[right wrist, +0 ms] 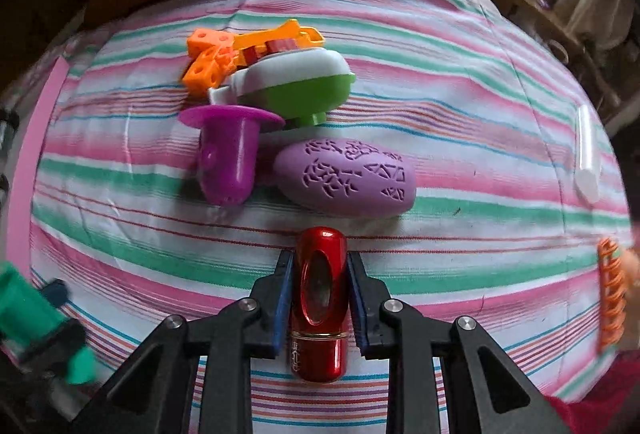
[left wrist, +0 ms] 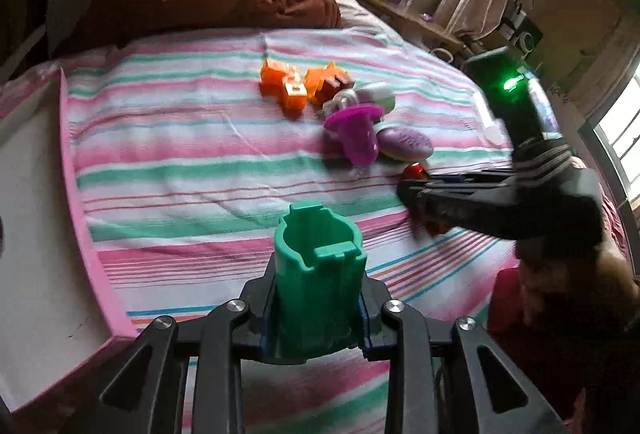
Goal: Organize rigid objects
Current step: 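Lift the green stand with the left gripper while the right gripper grasps the red cylinder, then carry the green stand with the left gripper into the tray and release it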
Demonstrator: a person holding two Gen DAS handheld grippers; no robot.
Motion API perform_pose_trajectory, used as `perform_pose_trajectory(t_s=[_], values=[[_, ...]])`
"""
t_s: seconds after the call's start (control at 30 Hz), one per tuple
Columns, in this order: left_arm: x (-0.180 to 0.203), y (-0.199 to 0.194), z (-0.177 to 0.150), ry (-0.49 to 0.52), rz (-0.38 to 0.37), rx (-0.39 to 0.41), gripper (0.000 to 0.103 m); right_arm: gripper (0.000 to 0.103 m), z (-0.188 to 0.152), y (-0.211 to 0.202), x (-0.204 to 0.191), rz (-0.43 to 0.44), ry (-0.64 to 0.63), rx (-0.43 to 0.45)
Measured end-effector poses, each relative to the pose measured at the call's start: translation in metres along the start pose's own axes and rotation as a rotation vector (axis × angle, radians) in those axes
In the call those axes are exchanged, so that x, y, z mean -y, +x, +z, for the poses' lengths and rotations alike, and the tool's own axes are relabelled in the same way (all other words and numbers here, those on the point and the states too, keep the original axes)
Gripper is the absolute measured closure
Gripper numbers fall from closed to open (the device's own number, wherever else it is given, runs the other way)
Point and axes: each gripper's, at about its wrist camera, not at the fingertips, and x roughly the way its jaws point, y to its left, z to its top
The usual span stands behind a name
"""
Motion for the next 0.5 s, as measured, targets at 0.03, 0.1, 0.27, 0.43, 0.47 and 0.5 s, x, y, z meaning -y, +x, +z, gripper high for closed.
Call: perform_pose_trajectory(t_s=[0.03, 0.1, 0.27, 0.43, 0.47, 0.5], values=[[-0.001, -0.004, 0.000, -0.005, -0.002, 0.005, 0.073, 0.077, -0.001, 0.000, -0.002, -0.010, -0.013, 0.005], [-0.005, -0.015, 0.000, -0.017, -0.007, 0.023, 0.073, 0.077, -0.001, -0.004, -0.001, -0.020, -0.027, 0.010], [-0.016, -0.048, 0.000, -0.042, 0.027, 0.083, 0.073, 0.077, -0.005, -0.009, -0.004, -0.046, -0.060, 0.022], [-0.034, -0.084, 0.002, -0.063, 0.075, 0.163, 0.073, 0.077, -0.002, -0.008, -0.013, -0.069, -0.086, 0.027], [-0.040, -0.091, 0.002, -0.074, 0.083, 0.177, 0.073, 0.077, -0.001, -0.007, -0.016, -0.072, -0.090, 0.029], [-0.047, -0.099, 0.002, -0.085, 0.097, 0.190, 0.073, 0.077, -0.001, -0.007, -0.015, -0.076, -0.095, 0.030]])
